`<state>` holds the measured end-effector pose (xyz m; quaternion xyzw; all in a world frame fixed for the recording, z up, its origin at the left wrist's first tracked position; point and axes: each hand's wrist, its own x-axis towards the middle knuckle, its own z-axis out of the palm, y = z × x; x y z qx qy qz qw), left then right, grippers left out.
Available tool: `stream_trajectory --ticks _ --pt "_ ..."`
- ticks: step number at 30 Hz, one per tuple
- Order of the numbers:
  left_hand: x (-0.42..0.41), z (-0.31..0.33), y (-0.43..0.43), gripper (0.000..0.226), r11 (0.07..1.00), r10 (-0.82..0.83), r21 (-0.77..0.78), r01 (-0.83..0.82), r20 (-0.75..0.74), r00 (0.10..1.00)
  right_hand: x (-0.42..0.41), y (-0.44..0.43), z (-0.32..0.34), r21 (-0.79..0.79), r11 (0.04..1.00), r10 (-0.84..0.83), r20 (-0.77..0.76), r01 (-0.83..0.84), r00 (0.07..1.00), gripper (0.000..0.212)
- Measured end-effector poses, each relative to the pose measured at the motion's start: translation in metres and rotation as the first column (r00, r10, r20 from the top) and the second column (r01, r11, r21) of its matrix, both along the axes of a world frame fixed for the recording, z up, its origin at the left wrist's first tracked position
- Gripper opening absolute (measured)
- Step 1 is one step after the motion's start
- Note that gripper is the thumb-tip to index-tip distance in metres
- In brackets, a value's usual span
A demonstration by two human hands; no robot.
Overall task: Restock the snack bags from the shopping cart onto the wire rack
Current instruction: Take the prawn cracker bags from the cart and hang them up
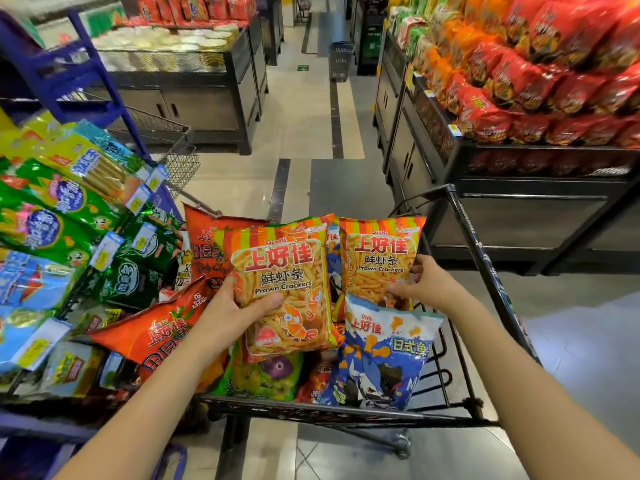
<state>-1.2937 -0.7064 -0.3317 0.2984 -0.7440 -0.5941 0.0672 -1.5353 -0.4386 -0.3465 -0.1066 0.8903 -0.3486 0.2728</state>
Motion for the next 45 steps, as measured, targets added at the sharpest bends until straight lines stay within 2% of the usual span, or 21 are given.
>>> stream_trajectory --ticks 3,8,14,20,22,24,26,28,31,33,35,37,39,42,43,45 --pt "-0.004 0.001 -0.002 0.063 1.000 0.008 0.012 -0.007 -0.001 1.000 -0.017 -0.003 -0.016 -0.043 0.995 0.091 0.103 -0.086 0.991 0.111" --pt "-0.002 -0.009 -0.014 0.078 0.999 -0.004 0.041 0.003 0.017 1.000 -0.022 -0.007 -0.037 -0.131 0.968 0.235 0.177 -0.214 0.956 0.086" --pt "0.000 -0.008 -0.020 0.081 0.997 -0.032 0.075 0.031 0.018 0.999 -0.012 -0.013 -0.021 -0.225 0.969 0.124 0.099 -0.099 0.987 0.076" --pt "0.001 0.022 -0.022 0.061 0.998 0.017 0.065 -0.014 -0.037 0.999 -0.005 -0.020 0.020 -0.357 0.934 0.034 0.022 -0.024 0.999 0.100" --pt "0.002 0.037 -0.026 0.064 0.996 0.028 0.081 -0.022 -0.075 0.997 -0.001 -0.026 0.043 -0.386 0.922 0.008 -0.025 -0.017 1.000 0.103" --pt "0.005 0.050 -0.034 0.068 0.994 0.036 0.104 -0.025 -0.110 0.993 0.007 -0.032 0.068 -0.408 0.913 -0.016 -0.063 -0.011 0.998 0.100" --pt "0.012 0.064 -0.043 0.054 0.995 0.030 0.100 -0.015 -0.155 0.987 0.017 -0.039 0.089 -0.435 0.900 -0.020 -0.096 -0.024 0.995 0.099" --pt "0.024 0.078 -0.053 0.051 0.996 0.029 0.085 -0.014 -0.189 0.982 0.035 -0.046 0.109 -0.453 0.890 -0.003 -0.125 -0.055 0.992 0.092" --pt "0.046 0.095 -0.074 0.070 0.996 0.008 0.093 0.014 -0.239 0.971 0.062 -0.054 0.129 -0.478 0.869 0.067 -0.145 -0.129 0.987 0.074" --pt "0.065 0.106 -0.085 0.070 0.997 0.041 0.072 -0.022 -0.276 0.960 0.079 -0.065 0.137 -0.480 0.861 0.097 -0.170 -0.168 0.981 0.086" --pt "0.085 0.116 -0.090 0.054 0.998 0.062 0.030 -0.056 -0.295 0.953 0.088 -0.080 0.140 -0.487 0.857 0.095 -0.175 -0.170 0.980 0.110" --pt "0.108 0.123 -0.097 0.043 0.996 0.086 0.003 -0.089 -0.304 0.949 0.095 -0.097 0.144 -0.502 0.842 0.125 -0.176 -0.198 0.976 0.113" --pt "0.135 0.129 -0.101 0.055 0.987 0.155 0.016 -0.157 -0.287 0.945 0.103 -0.116 0.147 -0.519 0.816 0.196 -0.169 -0.256 0.966 0.103" --pt "0.177 0.132 -0.102 0.098 0.955 0.289 0.014 -0.297 -0.281 0.915 0.116 -0.143 0.148 -0.530 0.773 0.315 -0.157 -0.349 0.936 0.077" --pt "0.191 0.132 -0.099 0.105 0.940 0.331 0.016 -0.341 -0.284 0.900 0.121 -0.151 0.148 -0.534 0.754 0.361 -0.147 -0.381 0.921 0.071" --pt "0.213 0.136 -0.083 0.106 0.902 0.417 0.010 -0.432 -0.286 0.863 0.132 -0.167 0.147 -0.533 0.720 0.436 -0.152 -0.445 0.887 0.073"
